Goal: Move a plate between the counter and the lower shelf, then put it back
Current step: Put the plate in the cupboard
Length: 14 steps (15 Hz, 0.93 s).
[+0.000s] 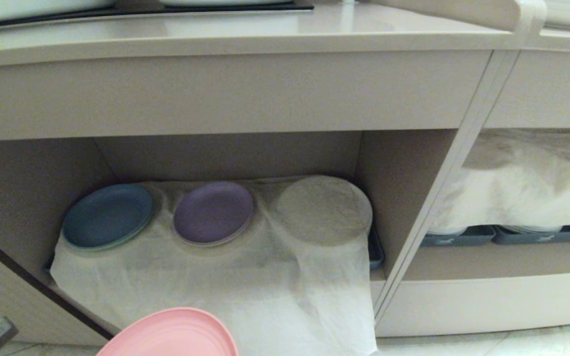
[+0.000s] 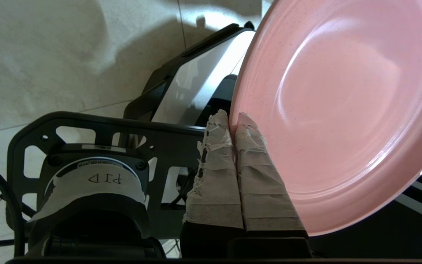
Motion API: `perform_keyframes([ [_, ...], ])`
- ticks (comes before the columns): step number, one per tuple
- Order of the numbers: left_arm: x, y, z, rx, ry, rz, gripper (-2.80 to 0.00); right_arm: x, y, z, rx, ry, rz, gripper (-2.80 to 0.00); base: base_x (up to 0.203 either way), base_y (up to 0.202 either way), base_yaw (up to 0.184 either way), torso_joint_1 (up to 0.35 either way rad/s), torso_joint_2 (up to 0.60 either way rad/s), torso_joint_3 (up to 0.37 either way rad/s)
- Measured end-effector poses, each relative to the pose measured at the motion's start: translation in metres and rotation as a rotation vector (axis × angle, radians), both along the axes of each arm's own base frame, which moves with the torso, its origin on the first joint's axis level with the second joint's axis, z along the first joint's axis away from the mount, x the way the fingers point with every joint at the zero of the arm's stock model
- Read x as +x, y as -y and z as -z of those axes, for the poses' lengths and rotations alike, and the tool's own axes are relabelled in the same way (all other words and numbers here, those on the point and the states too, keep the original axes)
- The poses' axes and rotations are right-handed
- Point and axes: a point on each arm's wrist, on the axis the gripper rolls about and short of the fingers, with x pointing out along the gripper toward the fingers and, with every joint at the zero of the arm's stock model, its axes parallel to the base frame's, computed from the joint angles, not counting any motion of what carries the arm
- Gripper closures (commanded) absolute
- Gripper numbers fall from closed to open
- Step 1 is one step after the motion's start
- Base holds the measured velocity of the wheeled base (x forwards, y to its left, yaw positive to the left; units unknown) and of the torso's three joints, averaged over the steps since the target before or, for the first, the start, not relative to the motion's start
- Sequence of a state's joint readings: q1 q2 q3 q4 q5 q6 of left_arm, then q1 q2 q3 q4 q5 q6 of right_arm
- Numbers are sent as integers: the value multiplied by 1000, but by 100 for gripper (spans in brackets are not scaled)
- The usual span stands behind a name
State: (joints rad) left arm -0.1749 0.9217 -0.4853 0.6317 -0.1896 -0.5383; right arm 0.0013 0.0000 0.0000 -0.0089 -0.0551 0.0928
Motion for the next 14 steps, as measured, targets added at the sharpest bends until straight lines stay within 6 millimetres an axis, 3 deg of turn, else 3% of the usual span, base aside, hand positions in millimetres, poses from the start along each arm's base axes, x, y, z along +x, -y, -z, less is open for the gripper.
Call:
perform_keyframes([
  [11, 0, 0, 5, -3, 6, 1, 0, 0, 0, 0, 0, 0, 0, 0, 0, 0, 0, 0, 0, 0],
  [14, 0, 0, 5, -3, 3, 2, 0, 0, 0, 0, 0, 0, 0, 0, 2, -144, -1, 2, 5, 4],
])
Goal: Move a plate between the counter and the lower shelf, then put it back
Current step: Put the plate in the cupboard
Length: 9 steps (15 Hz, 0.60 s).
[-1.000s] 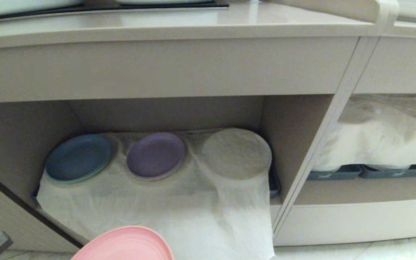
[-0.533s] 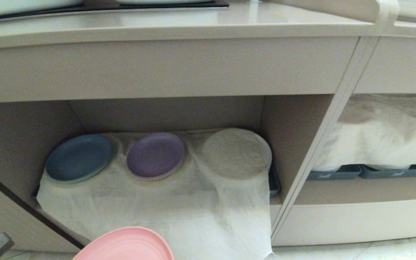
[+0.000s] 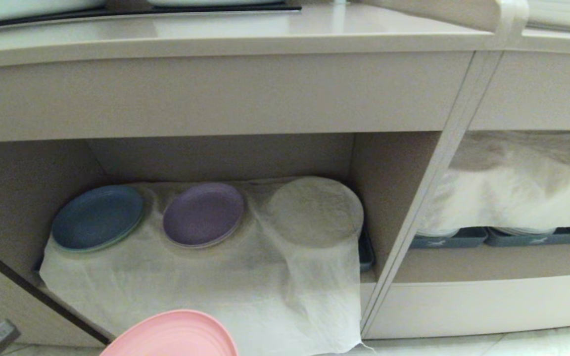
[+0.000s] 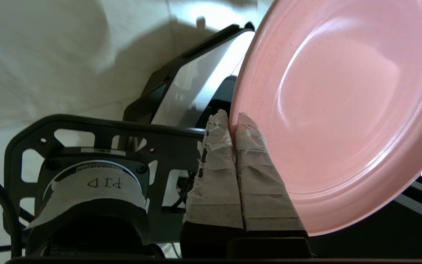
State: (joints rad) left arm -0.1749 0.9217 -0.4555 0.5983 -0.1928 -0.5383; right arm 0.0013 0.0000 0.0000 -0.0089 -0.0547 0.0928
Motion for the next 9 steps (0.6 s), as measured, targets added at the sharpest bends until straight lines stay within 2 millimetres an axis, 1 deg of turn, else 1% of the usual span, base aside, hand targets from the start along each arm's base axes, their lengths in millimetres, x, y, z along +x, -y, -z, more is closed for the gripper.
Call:
perform_keyframes([
  [9, -1, 0, 2, 1, -5, 3, 0, 0, 0, 0, 0, 0, 0, 0, 0, -195, 1, 2, 2, 3],
])
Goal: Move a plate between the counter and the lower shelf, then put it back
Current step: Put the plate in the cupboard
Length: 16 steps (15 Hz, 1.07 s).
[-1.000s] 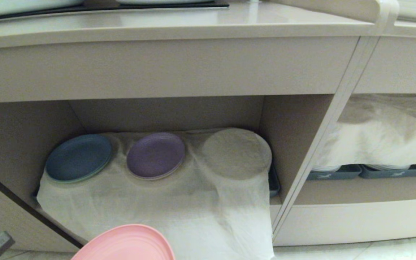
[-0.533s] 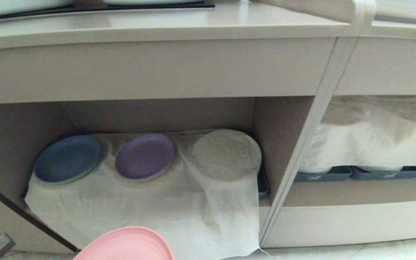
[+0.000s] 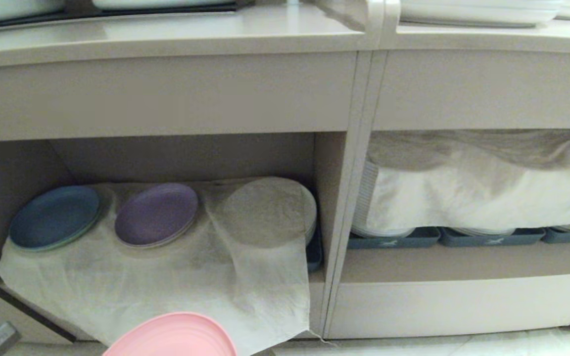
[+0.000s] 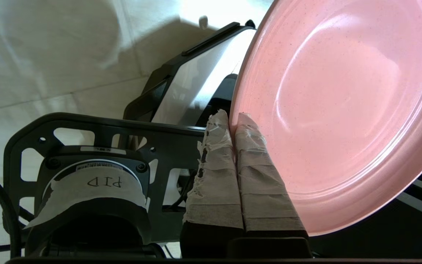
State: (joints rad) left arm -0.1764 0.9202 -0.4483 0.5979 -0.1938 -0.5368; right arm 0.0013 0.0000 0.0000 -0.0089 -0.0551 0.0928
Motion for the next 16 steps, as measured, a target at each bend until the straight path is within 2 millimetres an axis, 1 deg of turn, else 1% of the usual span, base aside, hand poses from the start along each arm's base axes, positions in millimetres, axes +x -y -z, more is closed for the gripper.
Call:
perform_keyframes([
  [4, 0, 0, 0, 0, 0, 0, 0, 0, 0, 0, 0, 0, 0, 0, 0, -191, 0, 2, 3, 3],
  [6, 0, 0, 0, 0, 0, 1, 0, 0, 0, 0, 0, 0, -1, 0, 0, -108, -2, 0, 3, 0],
  [16, 0, 0, -1, 0, 4, -1, 0, 0, 0, 0, 0, 0, -1, 0, 0, 0, 0, 0, 0, 0],
])
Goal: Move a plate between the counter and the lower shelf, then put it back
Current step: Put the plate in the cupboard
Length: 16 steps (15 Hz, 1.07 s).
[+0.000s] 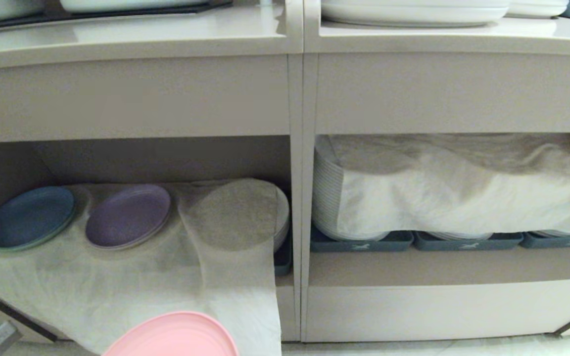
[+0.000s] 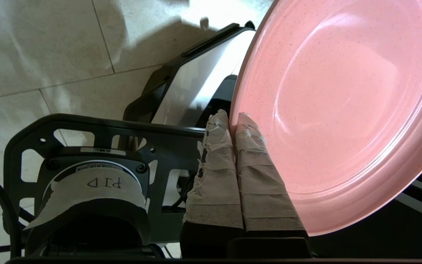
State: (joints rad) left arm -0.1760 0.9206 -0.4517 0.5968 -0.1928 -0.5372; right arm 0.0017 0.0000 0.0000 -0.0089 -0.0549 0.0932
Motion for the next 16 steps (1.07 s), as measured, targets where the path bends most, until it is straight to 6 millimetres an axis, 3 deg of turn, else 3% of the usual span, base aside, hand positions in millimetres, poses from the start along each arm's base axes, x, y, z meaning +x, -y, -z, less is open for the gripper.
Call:
perform_keyframes([
  [9, 15, 2, 15, -38, 152, -25, 0, 0, 0, 0, 0, 0, 0, 0, 0, 0, 0, 0, 0, 0],
  [16, 60, 10, 16, -27, 137, -28, 0, 0, 0, 0, 0, 0, 1, 0, 0, 0, 0, 0, 0, 0],
])
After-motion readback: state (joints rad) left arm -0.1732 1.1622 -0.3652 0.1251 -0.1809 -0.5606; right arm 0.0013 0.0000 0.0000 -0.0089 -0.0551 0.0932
